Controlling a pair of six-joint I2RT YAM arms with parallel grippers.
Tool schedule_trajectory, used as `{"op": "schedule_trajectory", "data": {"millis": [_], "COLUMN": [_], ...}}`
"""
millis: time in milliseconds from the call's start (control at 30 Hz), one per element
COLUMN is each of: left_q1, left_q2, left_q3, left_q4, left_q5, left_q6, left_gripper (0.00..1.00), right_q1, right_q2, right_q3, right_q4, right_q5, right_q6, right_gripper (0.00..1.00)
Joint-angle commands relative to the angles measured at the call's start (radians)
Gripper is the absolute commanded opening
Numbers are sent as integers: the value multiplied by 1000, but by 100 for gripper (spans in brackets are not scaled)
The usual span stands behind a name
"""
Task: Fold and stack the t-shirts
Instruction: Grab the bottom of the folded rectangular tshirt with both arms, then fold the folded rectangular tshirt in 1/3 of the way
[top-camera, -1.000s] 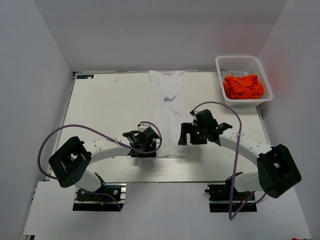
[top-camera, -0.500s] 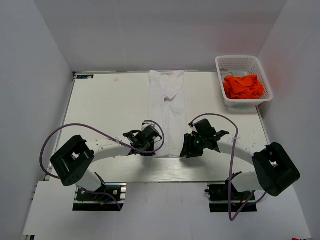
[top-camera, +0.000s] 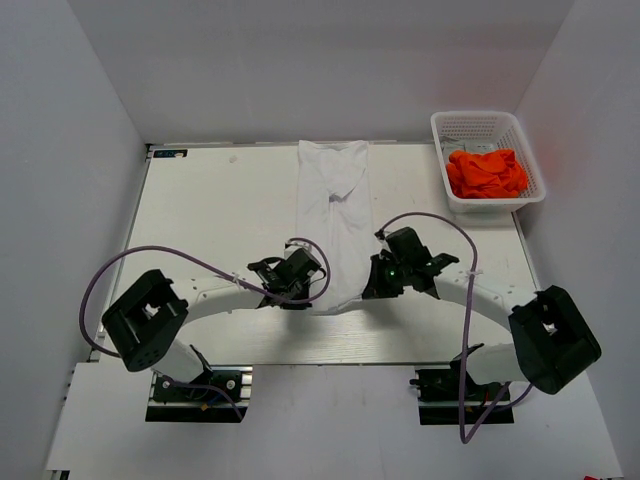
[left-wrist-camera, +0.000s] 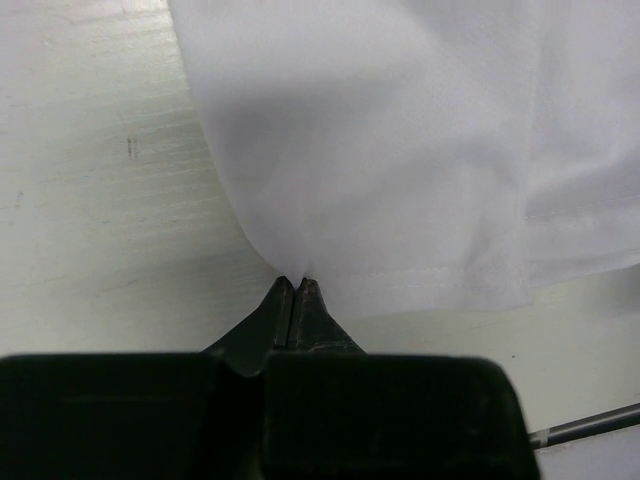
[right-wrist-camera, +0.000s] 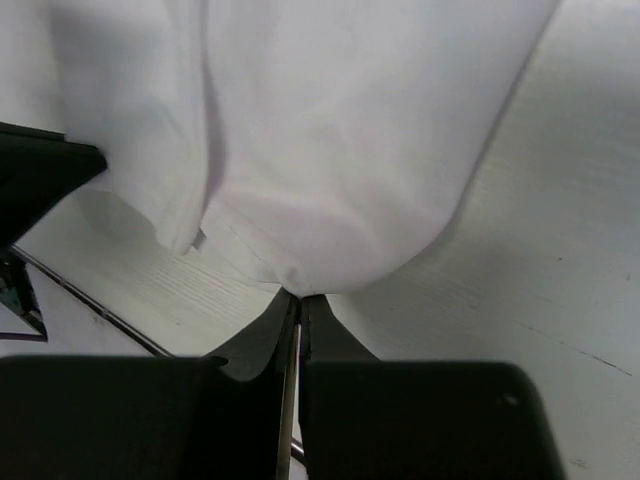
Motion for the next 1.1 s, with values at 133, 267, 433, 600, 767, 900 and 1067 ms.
{"op": "schedule_trajectory", "data": {"millis": [133,267,433,600,767,900,1067], "left_q1": [-1,33,129,215,273,307,327], "left_q2": [-79,-10,131,261,373,455,535], "left_q3": [176,279,480,618,751,822,889], "left_q4": [-83,-84,-143,-98,-61,-5,31], "left_q5": [-197,-307,-369,-334,-289,-258,-217], "left_q6": [-4,14,15,51,128,148,194], "left_gripper": [0,0,0,0,0,0,0], "right_q1": [-6,-10,-38,-75,-118,-150,-191], "right_q2": [-39,6,122,207,346,440,545], "right_q3": [166,255,407,511,643,717,815], "right_q4": [-1,13,38,108,96,111,111], "right_q5": [129,230,321,330,284,247,182], "right_q6": [-47,-56,-74,-105,-128,-136,-137], "right_gripper": [0,0,0,0,0,0,0]}}
